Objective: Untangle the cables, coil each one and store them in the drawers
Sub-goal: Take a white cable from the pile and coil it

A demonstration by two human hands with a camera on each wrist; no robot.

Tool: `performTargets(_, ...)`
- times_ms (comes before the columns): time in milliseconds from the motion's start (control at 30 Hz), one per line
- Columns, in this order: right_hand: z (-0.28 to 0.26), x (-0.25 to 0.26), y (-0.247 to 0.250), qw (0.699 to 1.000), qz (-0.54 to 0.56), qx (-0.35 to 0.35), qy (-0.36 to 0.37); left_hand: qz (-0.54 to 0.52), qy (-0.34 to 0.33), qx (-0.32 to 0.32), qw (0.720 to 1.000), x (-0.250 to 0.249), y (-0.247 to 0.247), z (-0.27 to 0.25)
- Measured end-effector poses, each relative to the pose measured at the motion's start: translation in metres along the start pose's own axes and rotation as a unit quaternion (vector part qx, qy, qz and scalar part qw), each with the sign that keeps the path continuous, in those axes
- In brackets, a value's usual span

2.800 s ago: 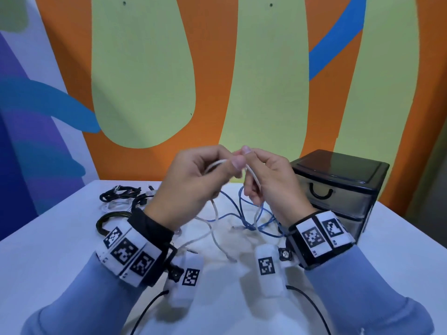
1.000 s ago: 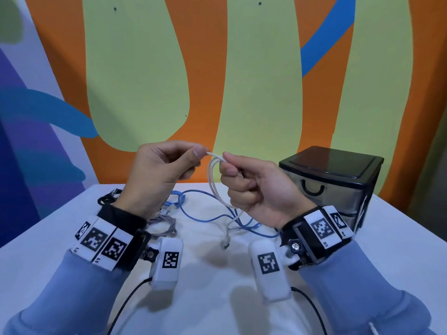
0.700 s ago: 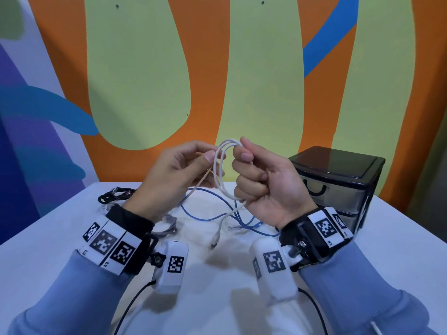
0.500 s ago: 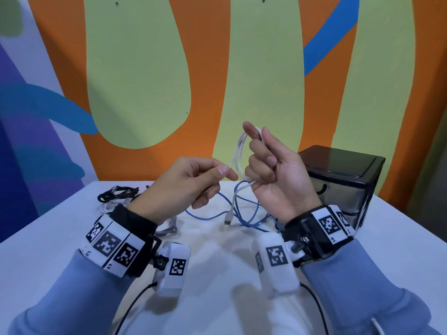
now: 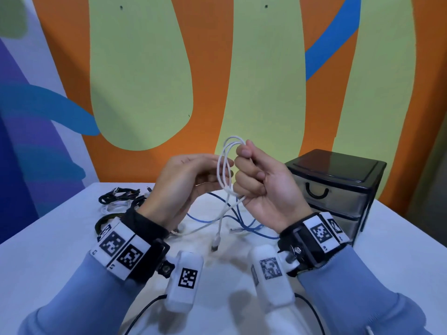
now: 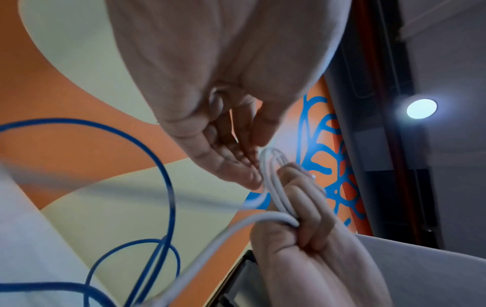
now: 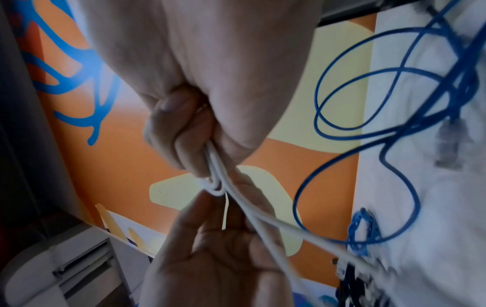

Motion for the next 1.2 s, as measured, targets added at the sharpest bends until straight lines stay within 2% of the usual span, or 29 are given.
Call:
performTargets(67, 0.003, 0.005, 0.009, 0.998, -0.030, -0.046, 0.027, -0.029, 0.017, 0.006, 0.999, 0.000, 0.000, 0.000)
performTargets(200, 0.005, 0.006, 0.019, 0.980, -0.136, -0.122, 0.073, 0.114, -0.049, 0.020, 0.992, -0.001, -0.004, -0.004)
performTargets(300, 0.006, 0.001, 0.018, 0.962, -0.210, -0.150, 0.088, 0.141, -0.071, -0.010, 0.987, 0.000, -0.002, -0.004)
performTargets(400, 0.007, -0.003, 0.018, 0.933, -0.292, -0.179, 0.108, 0.147, -0.092, -0.031, 0.984, 0.000, -0.004, -0.005)
performTargets(600, 0.005, -0.001, 0.024, 0.872, -0.416, -0.214, 0.147, 0.238, -0.133, -0.075, 0.959, 0.001, -0.001, -0.004)
performTargets(800, 0.006, -0.006, 0.028, 0.870, -0.421, -0.220, 0.134, 0.236, -0.128, -0.021, 0.963, -0.004, -0.008, -0.008)
performTargets(900, 0.005, -0.006, 0.026, 0.868, -0.428, -0.211, 0.138, 0.235, -0.132, -0.022, 0.963, -0.010, -0.007, -0.010)
performTargets(1033, 0.002, -0.004, 0.022, 0.859, -0.442, -0.219, 0.139, 0.318, -0.170, -0.074, 0.930, -0.012, -0.008, -0.012)
performTargets(1133, 0.003, -0.007, 0.020, 0.869, -0.428, -0.213, 0.129, 0.375, -0.250, -0.118, 0.885, -0.020, -0.008, -0.015)
performTargets(1200, 0.003, -0.009, 0.018, 0.880, -0.414, -0.203, 0.119, 0.409, -0.319, -0.098, 0.849, -0.023, -0.011, -0.018)
Point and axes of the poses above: each hand's wrist, its own z-axis towards the middle knuckle, its own y-axis out of the back of the hand, x = y × z, the point moved 5 cm from there along z, towards the middle knuckle, and after that the axes turned 1 degree about y, right-handed, at the moved point
